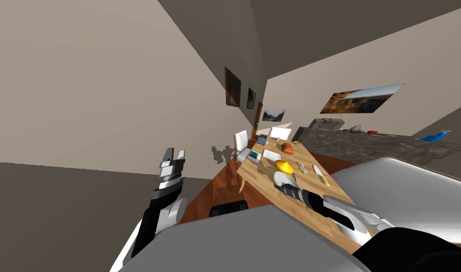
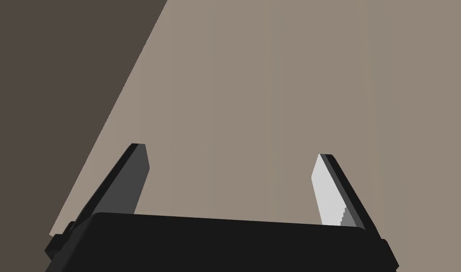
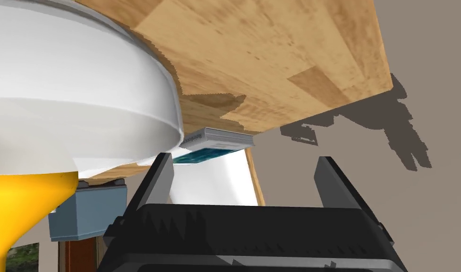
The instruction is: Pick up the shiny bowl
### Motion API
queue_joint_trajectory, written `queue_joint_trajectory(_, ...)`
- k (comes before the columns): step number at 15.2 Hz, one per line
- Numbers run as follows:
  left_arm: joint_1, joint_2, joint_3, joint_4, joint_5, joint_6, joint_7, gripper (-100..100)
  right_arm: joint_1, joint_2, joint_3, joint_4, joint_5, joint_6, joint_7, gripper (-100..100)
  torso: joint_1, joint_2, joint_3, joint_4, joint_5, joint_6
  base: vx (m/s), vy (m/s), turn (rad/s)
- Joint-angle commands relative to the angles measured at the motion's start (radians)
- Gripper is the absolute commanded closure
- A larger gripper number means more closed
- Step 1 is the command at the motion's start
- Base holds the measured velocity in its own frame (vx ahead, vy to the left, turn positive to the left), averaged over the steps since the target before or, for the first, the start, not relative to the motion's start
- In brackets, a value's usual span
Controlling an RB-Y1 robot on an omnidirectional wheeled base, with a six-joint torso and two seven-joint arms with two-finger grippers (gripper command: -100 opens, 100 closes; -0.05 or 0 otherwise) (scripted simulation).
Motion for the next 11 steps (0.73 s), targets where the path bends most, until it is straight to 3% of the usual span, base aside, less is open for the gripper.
queue_joint_trajectory(1,0.0,0.0,0.0,0.0,0.0,0.0,0.0,0,0.016,-0.03,0.015,0.015,0.002,0.009,-0.003,-100,0.0,0.0,0.0,0.0,0.0,0.0,0.051,0.036,0.197)
queue_joint_trajectory(3,0.0,0.0,0.0,0.0,0.0,0.0,0.0,0,0.038,-0.073,0.065,0.072,0.012,0.019,-0.001,-100,0.0,0.0,0.0,0.0,0.0,0.0,0.068,0.045,0.27)
queue_joint_trajectory(4,0.0,0.0,0.0,0.0,0.0,0.0,0.0,0,0.038,-0.073,0.065,0.072,0.012,0.019,-0.001,-100,0.001,-0.001,0.0,0.0,0.0,0.0,0.089,0.05,0.231)
queue_joint_trajectory(5,0.0,0.0,0.0,0.0,0.0,0.0,0.0,0,0.049,-0.091,0.09,0.098,0.016,0.023,-0.001,-100,0.001,-0.001,-0.001,0.0,0.001,0.0,0.079,0.038,0.208)
queue_joint_trajectory(7,0.0,0.0,0.0,0.0,0.0,0.0,0.0,0,0.049,-0.091,0.09,0.098,0.016,0.023,-0.001,-100,0.0,-0.001,0.0,0.0,0.0,0.001,0.057,0.03,0.087)
queue_joint_trajectory(11,0.0,0.0,0.0,0.0,0.0,0.0,0.0,0,0.082,-0.129,0.162,0.163,0.028,0.032,-0.001,-100,0.0,0.001,0.001,0.0,0.0,0.0,0.052,0.032,0.175)
